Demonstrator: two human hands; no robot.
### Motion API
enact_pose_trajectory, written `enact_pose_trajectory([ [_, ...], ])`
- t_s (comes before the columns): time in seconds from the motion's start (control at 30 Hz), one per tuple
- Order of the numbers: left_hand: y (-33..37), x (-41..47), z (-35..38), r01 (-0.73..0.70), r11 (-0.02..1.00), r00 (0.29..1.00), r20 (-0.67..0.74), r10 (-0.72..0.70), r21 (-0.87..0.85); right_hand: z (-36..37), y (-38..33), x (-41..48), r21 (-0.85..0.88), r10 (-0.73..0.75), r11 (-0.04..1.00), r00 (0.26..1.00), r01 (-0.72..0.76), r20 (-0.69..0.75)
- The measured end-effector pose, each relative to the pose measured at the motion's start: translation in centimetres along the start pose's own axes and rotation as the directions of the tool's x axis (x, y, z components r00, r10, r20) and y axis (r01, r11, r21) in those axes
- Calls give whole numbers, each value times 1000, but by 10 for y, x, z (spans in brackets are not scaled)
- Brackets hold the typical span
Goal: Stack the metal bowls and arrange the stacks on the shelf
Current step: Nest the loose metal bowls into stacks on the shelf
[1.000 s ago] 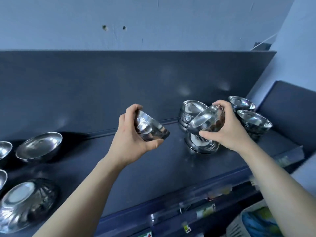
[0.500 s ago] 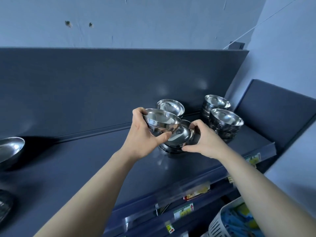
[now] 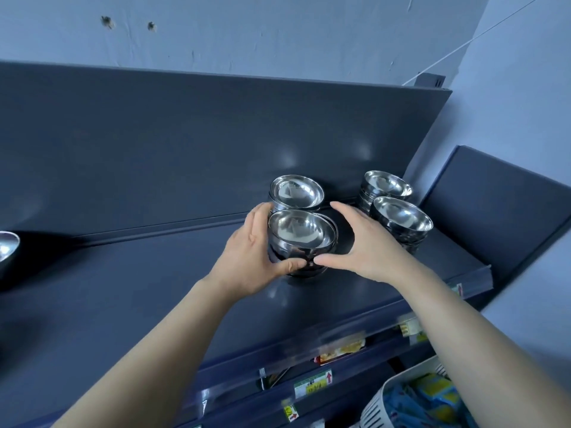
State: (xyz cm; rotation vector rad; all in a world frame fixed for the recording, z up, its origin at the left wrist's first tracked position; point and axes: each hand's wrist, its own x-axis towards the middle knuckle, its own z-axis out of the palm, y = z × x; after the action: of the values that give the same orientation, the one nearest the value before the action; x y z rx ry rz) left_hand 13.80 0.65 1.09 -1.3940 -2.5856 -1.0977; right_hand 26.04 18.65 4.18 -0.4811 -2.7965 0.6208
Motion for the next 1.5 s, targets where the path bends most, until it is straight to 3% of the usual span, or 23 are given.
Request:
enact_pose_trajectory([
  [0.13,-4,-12,-33,4,943,991,-127,40,332,-13,-26,5,-109,-168,980,985,164,-29],
  [0.2,-10,-21,-50,50,908,988,-153,16,416,-10,-42,12,-144,-230,964,973,225,-18],
  [0.57,-79,-114,-148,415,720,909,-294,-297,556,69,-170,50,-112,-468,868,872,485,146],
  [0.8,-141,-188,-219,529,533,805,-191,-562,660,134,-275,65,-1,-566,813,792,582,229],
  [1.0,-190,-214,-242,471,577,768,11,-640,667,180,-332,79,25,-531,835,795,549,294],
  [1.17,-213,-219,-246,370,661,812,118,-571,652,211,-355,91,50,-449,887,830,460,331],
  [1.33,-224,-219,-253,382,733,837,126,-533,563,233,-367,106,132,-373,928,869,349,326],
  [1.5,-222,-216,-266,474,779,843,42,-536,410,251,-381,129,124,-338,941,875,314,347],
])
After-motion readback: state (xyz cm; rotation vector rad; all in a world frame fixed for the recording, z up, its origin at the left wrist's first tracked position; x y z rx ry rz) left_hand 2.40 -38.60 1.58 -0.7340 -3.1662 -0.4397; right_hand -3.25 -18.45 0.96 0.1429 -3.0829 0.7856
